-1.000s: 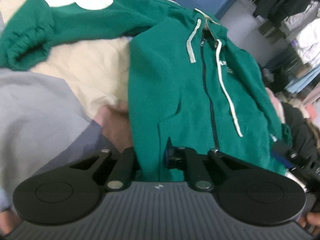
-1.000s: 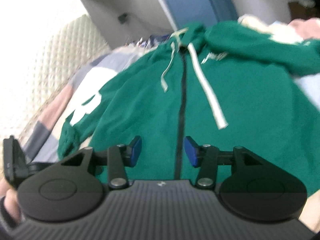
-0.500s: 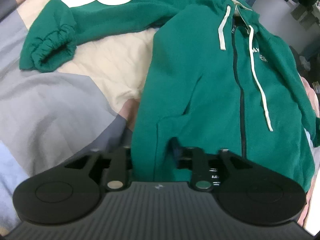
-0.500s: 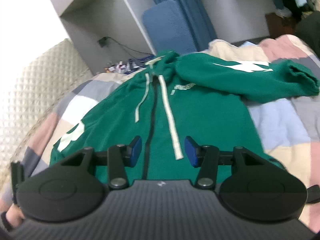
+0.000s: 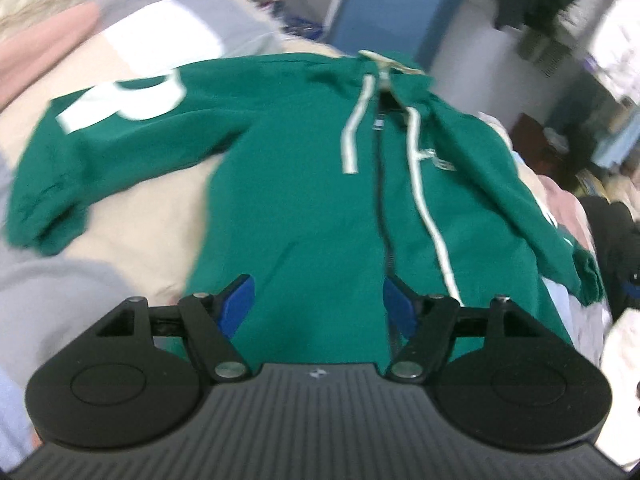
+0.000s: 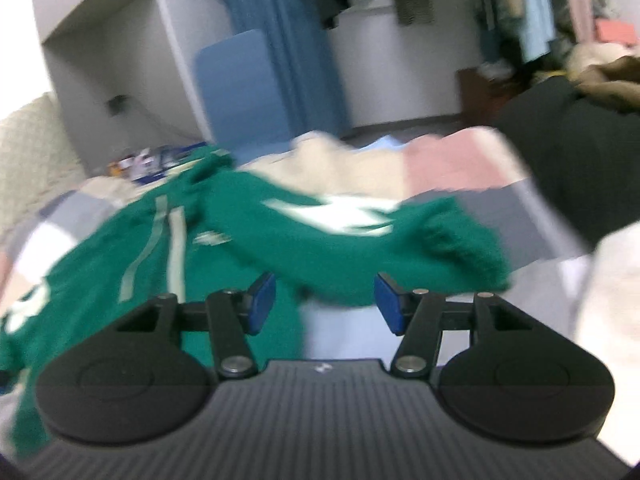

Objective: Fold large clothes

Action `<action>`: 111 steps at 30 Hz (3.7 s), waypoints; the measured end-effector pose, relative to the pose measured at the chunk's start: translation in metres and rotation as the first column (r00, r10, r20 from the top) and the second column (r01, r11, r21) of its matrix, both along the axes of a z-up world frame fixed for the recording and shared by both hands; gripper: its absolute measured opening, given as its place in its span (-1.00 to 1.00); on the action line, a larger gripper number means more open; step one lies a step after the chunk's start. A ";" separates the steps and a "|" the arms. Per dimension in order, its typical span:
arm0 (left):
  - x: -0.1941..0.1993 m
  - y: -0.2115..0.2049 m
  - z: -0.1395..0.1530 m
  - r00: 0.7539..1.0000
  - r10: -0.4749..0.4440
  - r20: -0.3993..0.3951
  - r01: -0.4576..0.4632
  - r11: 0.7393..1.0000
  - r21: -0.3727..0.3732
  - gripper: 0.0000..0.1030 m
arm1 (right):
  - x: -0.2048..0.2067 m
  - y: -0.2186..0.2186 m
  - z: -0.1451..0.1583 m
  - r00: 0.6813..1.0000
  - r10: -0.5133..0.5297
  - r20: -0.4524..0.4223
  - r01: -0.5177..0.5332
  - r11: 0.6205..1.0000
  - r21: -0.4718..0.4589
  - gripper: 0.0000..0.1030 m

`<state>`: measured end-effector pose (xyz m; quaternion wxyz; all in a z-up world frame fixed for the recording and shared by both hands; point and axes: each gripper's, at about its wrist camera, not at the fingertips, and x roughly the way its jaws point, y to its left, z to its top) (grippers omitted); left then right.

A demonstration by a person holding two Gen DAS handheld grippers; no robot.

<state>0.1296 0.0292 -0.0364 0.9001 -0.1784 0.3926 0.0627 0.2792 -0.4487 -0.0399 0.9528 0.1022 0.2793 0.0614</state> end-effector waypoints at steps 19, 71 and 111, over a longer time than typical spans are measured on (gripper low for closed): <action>0.086 -0.026 -0.083 0.990 -0.134 0.046 0.135 0.991 -0.005 0.46 | 0.128 -0.064 -0.102 0.999 -0.036 0.002 0.035 0.934 -0.355 0.61; 0.014 0.088 -0.029 0.958 0.037 0.286 0.011 0.986 -0.166 0.46 | -0.012 0.262 0.114 0.839 0.509 0.193 -0.473 0.857 -0.202 -0.63; 0.068 0.046 -0.081 0.970 -0.085 0.228 0.120 0.982 -0.146 0.46 | 0.234 0.127 -0.115 0.990 0.093 -0.103 -0.042 0.909 0.415 0.25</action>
